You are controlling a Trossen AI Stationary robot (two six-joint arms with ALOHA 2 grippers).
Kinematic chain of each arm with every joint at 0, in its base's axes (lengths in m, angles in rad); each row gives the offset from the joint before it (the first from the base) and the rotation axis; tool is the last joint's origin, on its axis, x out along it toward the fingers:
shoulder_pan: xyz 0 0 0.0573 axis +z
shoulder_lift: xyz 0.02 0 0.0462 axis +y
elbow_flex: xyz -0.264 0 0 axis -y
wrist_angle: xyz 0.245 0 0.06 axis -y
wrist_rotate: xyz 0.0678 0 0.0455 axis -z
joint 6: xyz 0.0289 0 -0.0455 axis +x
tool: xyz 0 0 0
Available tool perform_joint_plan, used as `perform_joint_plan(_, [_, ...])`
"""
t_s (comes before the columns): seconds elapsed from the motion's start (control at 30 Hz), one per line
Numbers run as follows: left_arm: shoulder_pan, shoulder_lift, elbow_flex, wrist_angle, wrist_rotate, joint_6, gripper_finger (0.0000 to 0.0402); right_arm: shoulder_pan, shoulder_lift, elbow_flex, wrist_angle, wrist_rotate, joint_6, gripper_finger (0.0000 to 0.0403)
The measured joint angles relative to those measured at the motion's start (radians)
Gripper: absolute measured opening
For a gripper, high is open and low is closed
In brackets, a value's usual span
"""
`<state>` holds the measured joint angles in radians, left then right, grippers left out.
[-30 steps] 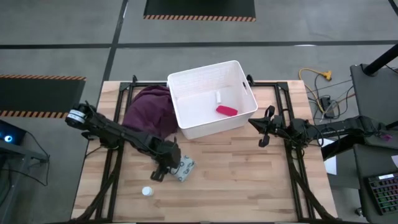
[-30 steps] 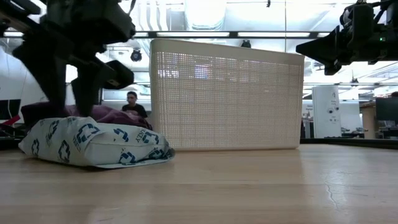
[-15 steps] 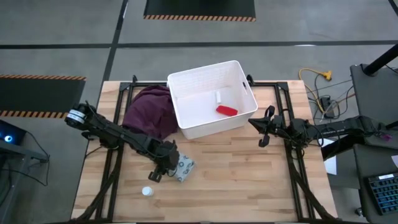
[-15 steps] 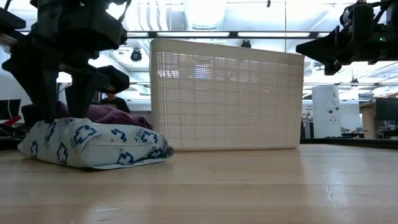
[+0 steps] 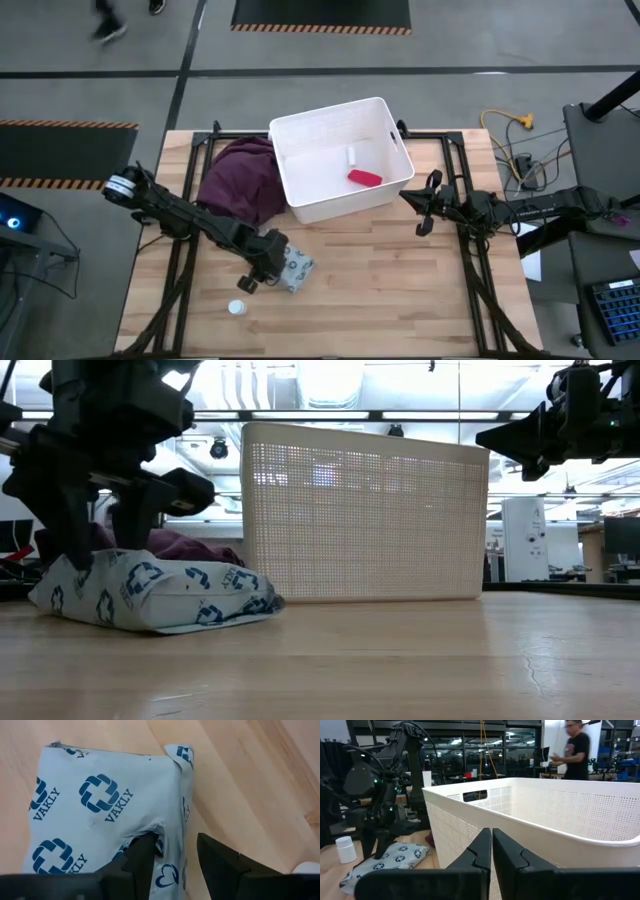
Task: Pick & place medical supplies in basket/bin
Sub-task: Put the blue mailer bag into the white bin
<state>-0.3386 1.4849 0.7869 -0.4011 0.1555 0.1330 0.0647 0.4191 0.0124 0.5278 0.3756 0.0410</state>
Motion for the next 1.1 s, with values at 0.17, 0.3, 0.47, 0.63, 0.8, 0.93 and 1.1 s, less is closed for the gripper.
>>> perform_joint_plan(0.17, [0.0,0.0,-0.039,0.015,-0.001,0.014,0.0112,0.0,0.0,0.0,0.0,0.002,0.0,0.0009])
perform_joint_plan(0.3, [0.001,0.001,-0.057,0.023,-0.003,0.013,0.0054,0.001,0.0,0.0,0.0,0.016,0.0,0.0009])
perform_joint_plan(0.47, [0.0,0.002,-0.075,0.045,0.008,0.01,0.0007,0.001,0.0,0.0,0.001,0.045,0.005,0.0009])
perform_joint_plan(0.63, [0.003,-0.001,-0.033,0.026,0.008,-0.007,0.0001,0.0,0.0,0.0,0.002,0.052,0.009,0.0009])
perform_joint_plan(0.8, [0.008,0.001,0.067,-0.026,-0.007,-0.011,0.0,0.0,0.0,0.0,0.002,0.053,0.01,0.0009])
perform_joint_plan(0.93, [0.008,-0.005,0.166,-0.1,-0.004,-0.011,0.0001,0.0,0.0,0.0,0.002,0.054,0.012,0.0009])
perform_joint_plan(1.1, [0.008,-0.006,0.29,-0.217,0.001,0.01,0.0001,0.0,0.0,0.0,0.002,0.054,0.012,0.0009])
